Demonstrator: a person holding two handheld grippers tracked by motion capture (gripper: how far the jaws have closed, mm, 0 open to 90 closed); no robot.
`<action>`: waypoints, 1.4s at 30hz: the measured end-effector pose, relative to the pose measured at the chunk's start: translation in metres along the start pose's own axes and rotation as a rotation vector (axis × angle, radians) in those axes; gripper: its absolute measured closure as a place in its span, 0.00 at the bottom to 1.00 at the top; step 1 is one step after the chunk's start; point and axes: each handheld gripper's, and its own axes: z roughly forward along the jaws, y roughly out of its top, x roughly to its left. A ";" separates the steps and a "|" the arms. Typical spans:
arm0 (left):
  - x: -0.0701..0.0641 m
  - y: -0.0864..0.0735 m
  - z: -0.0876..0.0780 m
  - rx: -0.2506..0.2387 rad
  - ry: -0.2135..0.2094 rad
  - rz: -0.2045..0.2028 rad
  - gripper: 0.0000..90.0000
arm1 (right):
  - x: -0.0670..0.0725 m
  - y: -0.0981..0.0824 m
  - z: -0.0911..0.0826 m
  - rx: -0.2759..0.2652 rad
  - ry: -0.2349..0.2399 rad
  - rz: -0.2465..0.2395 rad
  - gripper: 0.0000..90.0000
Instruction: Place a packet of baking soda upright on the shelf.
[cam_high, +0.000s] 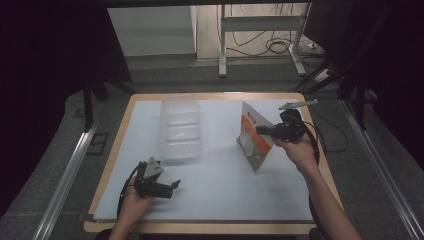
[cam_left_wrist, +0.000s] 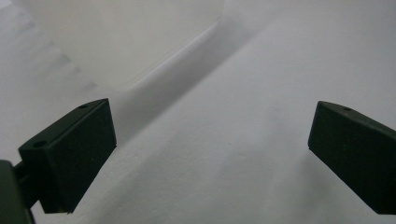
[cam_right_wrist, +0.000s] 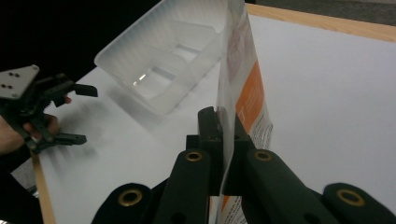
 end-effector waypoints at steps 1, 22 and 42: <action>0.000 0.000 0.000 0.000 0.000 0.001 0.01 | 0.000 0.000 0.000 0.000 0.000 0.000 0.99; 0.000 0.000 -0.001 -0.005 -0.001 -0.002 0.01 | 0.023 0.046 0.011 0.014 0.054 -0.080 0.99; -0.001 0.001 -0.001 -0.006 0.002 0.008 0.01 | 0.040 0.086 0.040 0.037 0.077 -0.150 0.99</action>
